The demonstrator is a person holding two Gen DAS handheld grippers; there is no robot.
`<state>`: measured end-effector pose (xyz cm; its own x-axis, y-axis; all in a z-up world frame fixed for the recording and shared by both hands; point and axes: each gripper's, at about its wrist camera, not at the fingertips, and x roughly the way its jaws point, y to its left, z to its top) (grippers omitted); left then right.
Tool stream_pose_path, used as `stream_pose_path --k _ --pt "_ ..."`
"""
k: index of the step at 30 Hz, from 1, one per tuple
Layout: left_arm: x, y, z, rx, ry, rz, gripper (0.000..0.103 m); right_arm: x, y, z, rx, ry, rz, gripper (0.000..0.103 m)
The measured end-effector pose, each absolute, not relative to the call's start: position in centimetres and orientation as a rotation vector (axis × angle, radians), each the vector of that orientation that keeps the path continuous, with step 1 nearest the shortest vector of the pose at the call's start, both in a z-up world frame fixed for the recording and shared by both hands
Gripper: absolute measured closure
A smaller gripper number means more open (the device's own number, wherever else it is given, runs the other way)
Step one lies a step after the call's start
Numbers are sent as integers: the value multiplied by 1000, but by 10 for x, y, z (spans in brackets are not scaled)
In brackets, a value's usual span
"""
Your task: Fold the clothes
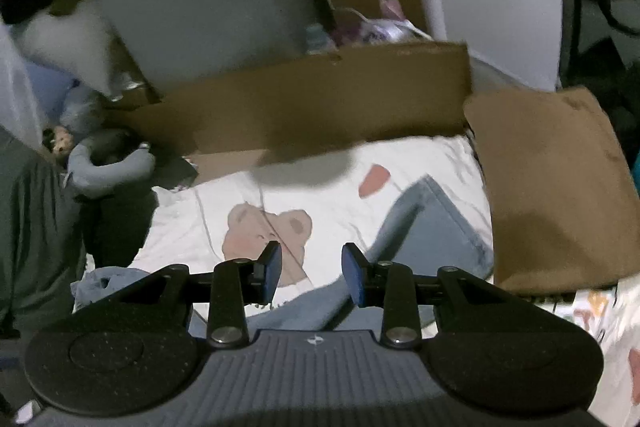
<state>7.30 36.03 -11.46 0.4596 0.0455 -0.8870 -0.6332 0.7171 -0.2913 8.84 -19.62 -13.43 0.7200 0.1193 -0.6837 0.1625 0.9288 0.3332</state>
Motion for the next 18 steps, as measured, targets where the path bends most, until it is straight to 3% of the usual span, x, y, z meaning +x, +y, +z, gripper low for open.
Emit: stream_pose_path --k 8,18 --pt "57 337 -132 -650 1071 323 27 73 -162 -132 369 759 29 41" --pt "39 321 -153 -652 1134 280 26 63 -147 -162 440 795 38 35"
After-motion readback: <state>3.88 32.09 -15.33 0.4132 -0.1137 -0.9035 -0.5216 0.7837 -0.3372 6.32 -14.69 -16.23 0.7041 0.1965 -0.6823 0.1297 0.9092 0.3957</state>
